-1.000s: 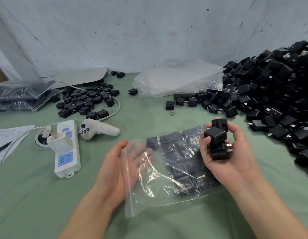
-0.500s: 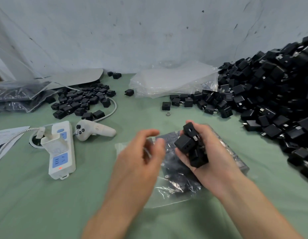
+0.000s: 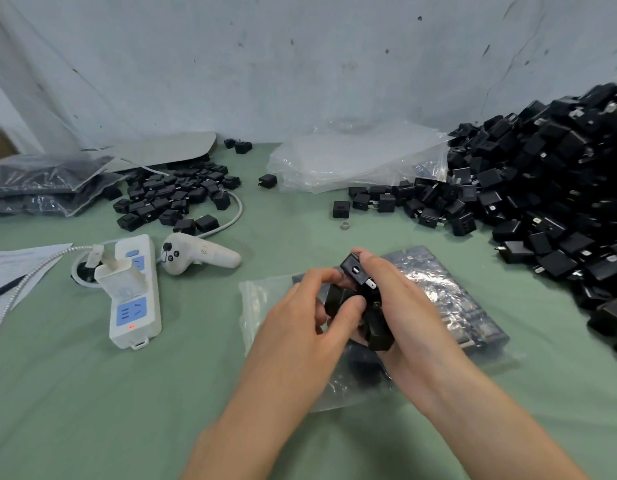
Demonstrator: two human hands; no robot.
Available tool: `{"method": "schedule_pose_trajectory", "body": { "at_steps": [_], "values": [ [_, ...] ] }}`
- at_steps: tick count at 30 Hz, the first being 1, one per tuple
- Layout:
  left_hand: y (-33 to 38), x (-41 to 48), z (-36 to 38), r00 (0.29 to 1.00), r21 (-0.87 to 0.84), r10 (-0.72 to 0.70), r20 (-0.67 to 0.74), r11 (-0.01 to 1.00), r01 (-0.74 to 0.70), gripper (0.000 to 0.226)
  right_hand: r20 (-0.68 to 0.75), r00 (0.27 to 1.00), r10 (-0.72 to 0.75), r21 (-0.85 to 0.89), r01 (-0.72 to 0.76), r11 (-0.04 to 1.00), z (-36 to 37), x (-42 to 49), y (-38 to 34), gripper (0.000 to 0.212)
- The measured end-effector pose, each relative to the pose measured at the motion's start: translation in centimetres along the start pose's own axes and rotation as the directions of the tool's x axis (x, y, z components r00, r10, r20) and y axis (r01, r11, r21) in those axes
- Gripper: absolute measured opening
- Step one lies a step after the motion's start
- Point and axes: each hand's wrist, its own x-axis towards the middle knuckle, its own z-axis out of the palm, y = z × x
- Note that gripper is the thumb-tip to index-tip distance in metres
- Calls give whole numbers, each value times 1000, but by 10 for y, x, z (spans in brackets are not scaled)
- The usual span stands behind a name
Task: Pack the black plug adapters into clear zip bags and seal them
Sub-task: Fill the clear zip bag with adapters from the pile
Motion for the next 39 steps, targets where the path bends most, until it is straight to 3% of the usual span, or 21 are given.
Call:
{"method": "schedule_pose_trajectory", "body": {
  "at_steps": [4,7,11,15,19,24,27,30,34,39],
  "values": [
    [-1,1,-5,998,-84,-13,-59,996,8,17,23,998,66,55,-67,996,0,0,2,22],
    [-8,6,-26,979,-334,-164,-124,936,115,16,-6,993,119,122,-117,985,-3,2,-1,22],
    [-45,9,-73,864,-307,-426,-269,888,343,31,-50,994,99,160,-90,983,-15,5,-10,24],
    [-64,5,-80,765,-319,-632,-128,756,571,29,-99,992,84,179,-65,982,-22,7,-17,25],
    [-57,7,-61,811,-328,-584,37,759,562,19,-109,991,81,173,-61,983,-24,8,-19,25],
    [-50,6,-48,872,-142,-489,-29,866,480,26,-116,989,91,175,-70,982,-24,8,-16,25],
    [-50,11,-53,819,-364,-564,-105,789,496,26,-103,991,90,166,-72,984,-24,7,-15,25],
    [-44,11,-58,777,-571,-627,-63,661,487,19,-101,990,96,166,-79,983,-23,7,-15,20],
    [-43,9,-52,779,-536,-622,76,634,558,19,-103,989,105,158,-88,984,-23,8,-14,20],
    [-44,12,-49,816,-545,-563,129,648,533,32,-104,989,109,160,-92,983,-26,8,-14,25]
  ]
}}
